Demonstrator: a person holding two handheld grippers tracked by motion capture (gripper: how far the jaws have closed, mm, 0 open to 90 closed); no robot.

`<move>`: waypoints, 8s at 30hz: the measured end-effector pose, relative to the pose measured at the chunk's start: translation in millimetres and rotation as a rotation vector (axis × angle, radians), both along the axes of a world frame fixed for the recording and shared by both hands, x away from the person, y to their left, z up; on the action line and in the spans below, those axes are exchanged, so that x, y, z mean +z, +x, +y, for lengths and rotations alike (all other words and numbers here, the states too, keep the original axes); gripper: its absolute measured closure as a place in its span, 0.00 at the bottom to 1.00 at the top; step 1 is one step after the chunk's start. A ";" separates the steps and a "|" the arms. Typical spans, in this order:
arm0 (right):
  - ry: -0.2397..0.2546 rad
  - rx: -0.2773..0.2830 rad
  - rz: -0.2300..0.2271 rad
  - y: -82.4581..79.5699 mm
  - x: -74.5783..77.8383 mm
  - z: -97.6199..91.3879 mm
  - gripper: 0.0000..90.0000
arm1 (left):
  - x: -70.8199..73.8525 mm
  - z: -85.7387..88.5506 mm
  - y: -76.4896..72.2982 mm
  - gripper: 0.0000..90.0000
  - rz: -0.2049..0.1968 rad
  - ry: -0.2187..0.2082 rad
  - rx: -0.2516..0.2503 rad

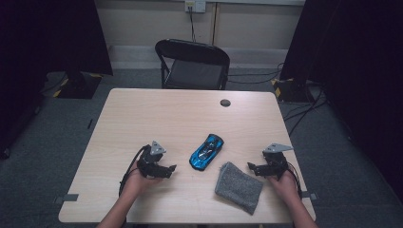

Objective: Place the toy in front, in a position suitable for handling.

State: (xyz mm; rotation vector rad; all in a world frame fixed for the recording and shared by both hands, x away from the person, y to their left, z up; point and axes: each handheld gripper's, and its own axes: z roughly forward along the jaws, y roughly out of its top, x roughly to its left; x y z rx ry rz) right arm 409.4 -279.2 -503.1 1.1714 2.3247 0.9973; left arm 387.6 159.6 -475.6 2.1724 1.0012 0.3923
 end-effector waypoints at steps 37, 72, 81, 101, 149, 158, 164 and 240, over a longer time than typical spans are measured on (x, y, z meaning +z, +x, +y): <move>-0.001 -0.002 0.000 0.3 0.0 0.0 0.15 | 17.5 -99.5 36.1 0.24 0.010 -0.054 -0.082; 0.000 -0.003 0.000 0.3 0.0 0.0 0.15 | -13.5 -135.2 56.4 0.17 0.083 -0.024 0.019; -0.001 -0.003 0.000 0.3 0.0 0.0 0.15 | -18.0 -139.9 55.7 0.22 0.064 0.016 0.027; -0.001 -0.002 0.000 0.3 0.0 -0.1 0.15 | -12.2 -138.0 50.3 0.29 0.088 0.043 0.054; -0.001 -0.004 0.000 0.7 0.0 0.0 0.15 | -0.5 -42.9 64.0 0.30 0.080 0.077 0.137; -0.001 -0.004 0.000 0.7 0.0 0.0 0.15 | -2.5 -38.8 69.0 0.30 0.078 0.077 0.087; -0.002 -0.005 0.000 0.7 0.0 0.0 0.15 | -4.3 -35.2 71.2 0.30 0.083 0.062 0.064; -0.002 -0.009 0.000 1.9 0.0 0.2 0.15 | -7.2 -17.0 36.8 0.18 0.052 -0.011 -0.024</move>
